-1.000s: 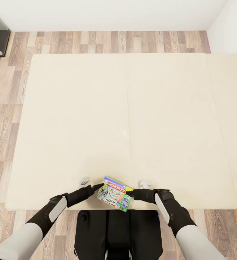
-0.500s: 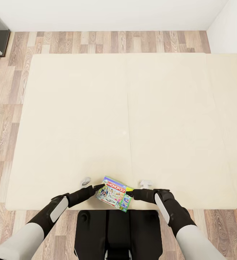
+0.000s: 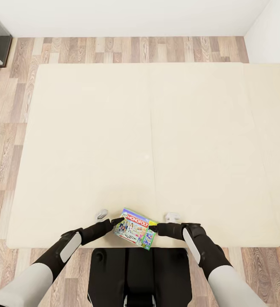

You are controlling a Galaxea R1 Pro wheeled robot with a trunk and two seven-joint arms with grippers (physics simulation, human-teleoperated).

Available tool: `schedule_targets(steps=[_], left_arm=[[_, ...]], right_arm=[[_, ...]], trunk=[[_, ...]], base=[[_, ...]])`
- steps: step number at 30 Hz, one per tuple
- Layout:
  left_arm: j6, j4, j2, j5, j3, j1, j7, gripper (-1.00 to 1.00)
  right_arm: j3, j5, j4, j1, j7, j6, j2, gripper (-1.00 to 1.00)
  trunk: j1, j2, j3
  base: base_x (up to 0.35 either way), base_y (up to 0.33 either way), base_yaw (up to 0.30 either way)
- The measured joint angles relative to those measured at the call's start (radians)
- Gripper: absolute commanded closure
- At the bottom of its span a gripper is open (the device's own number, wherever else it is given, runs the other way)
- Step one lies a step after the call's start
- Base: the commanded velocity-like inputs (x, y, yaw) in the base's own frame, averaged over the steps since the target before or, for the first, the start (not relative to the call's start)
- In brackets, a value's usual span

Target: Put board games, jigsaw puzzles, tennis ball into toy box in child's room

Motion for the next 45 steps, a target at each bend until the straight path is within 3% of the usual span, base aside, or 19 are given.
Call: schedule_targets(steps=[15, 31, 45], left_arm=[[-0.005, 0.002, -0.006, 0.001, 0.001, 0.000, 0.020, -1.00], [-0.027, 0.003, -0.012, -0.012, -0.005, -0.001, 0.098, -1.00], [-0.039, 0.004, -0.019, -0.018, -0.007, -0.003, 0.113, -1.00]], right_arm=[[-0.001, -0.008, -0.001, 0.000, -0.010, -0.002, 0.000, -1.00], [-0.001, -0.015, -0.001, 0.001, -0.016, 0.000, 0.000, -1.00], [-0.001, -0.016, -0.001, 0.001, -0.023, 0.001, -0.002, -1.00]], trunk=[[-0.002, 0.000, 0.000], [-0.003, 0.000, 0.000], [-0.005, 0.000, 0.000]], base=[[0.000, 0.000, 0.000], [0.000, 0.000, 0.000], [0.000, 0.000, 0.000]])
